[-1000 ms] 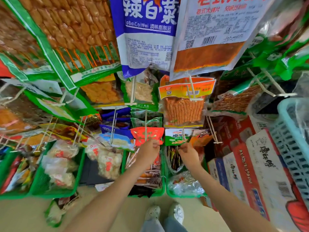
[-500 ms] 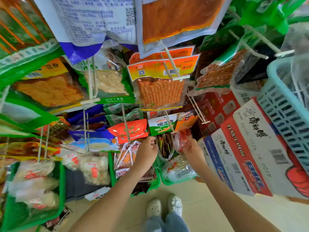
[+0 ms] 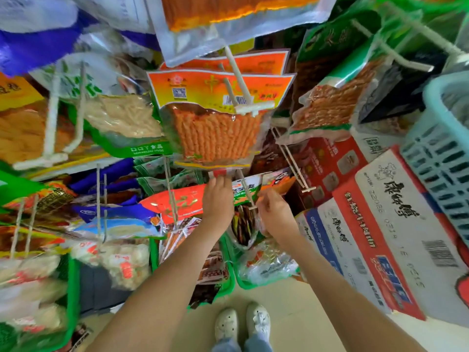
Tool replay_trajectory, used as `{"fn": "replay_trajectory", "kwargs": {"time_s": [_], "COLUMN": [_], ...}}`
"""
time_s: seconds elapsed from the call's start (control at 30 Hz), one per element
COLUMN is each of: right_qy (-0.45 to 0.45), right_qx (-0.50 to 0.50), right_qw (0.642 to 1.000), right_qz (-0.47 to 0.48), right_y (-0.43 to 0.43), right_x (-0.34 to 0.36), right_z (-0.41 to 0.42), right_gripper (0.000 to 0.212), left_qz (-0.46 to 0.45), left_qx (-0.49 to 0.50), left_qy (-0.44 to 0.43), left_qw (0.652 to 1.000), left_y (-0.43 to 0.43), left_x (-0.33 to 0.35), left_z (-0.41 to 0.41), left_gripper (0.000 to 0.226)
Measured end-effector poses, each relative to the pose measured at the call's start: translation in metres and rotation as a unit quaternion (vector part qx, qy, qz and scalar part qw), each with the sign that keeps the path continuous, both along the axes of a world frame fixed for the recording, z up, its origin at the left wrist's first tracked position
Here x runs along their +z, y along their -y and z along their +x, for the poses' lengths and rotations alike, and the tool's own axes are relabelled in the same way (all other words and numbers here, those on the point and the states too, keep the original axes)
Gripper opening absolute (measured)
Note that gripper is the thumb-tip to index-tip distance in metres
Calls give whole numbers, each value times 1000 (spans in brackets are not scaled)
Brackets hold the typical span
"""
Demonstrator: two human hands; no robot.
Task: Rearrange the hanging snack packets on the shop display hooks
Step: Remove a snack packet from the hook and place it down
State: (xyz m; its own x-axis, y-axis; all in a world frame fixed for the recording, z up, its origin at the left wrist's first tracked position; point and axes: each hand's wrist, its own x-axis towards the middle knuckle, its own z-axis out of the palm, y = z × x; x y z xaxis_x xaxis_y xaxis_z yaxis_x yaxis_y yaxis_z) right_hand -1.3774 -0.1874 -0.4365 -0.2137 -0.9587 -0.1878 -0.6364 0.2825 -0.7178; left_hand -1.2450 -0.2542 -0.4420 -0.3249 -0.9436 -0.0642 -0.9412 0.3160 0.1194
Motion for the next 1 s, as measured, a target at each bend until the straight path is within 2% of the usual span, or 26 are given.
{"fn": "replay_trajectory", "kwargs": {"time_s": [0.13,0.37,0.5,0.6,0.7,0.73,0.83,0.9,1.0], "right_qy": [-1,-84,-98,-171,-227,-233,-230,-221,-190], "right_qx": [23,56,108,93,106,118,152,182,247], "right_qw": [1000,994,989,980,963,957,947,944,935], "right_qz": [-8,-43,-21,-52,-102,-124,-165,-167,-169], "right_y": [6,9,-4,-19,-33,-38,-47,-49,-45], "right_x": [2,-4,-11,-13,-11,-13,-18,-20,-20], "right_z": [6,19,29,36,42,44,52,63,88], "right_gripper": [33,45,36,21,9,9,26,26,17], "left_qz": [36,90,99,114,120,116,108,104,114], "left_qx": [12,-57,-66,-51,-29,-25,-35,-44,-66], "left_qy": [26,-4,-50,-72,-87,-90,-92,-79,-84], "left_qw": [999,994,992,990,989,989,989,991,988], "left_y": [4,-28,-55,-66,-81,-85,-97,-101,-102], "left_x": [-5,5,15,26,33,36,39,40,30], "left_z": [4,13,28,42,63,70,90,104,121], "left_gripper": [32,31,32,41,40,39,28,13,15]}}
